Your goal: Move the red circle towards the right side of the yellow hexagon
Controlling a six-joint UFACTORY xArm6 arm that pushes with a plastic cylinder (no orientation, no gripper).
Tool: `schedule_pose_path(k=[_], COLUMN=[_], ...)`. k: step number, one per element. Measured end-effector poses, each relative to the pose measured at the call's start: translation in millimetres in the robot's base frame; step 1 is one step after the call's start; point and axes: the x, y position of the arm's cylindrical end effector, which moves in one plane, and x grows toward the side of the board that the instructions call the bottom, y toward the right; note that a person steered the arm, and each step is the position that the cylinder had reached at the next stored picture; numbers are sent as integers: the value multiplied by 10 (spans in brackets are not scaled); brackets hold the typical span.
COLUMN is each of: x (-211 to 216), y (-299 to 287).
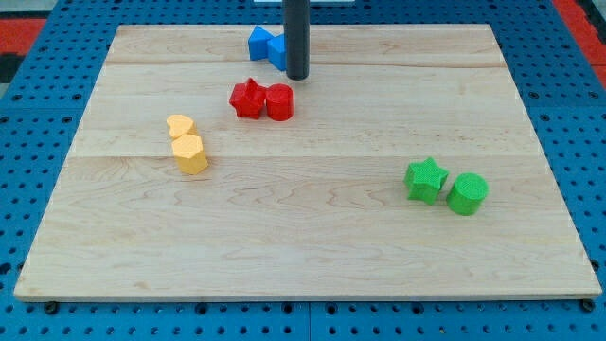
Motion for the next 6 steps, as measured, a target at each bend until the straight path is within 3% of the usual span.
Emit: schedule_pose_path(k=[2, 4, 6], x=[512, 624, 724], y=[-359, -450, -59])
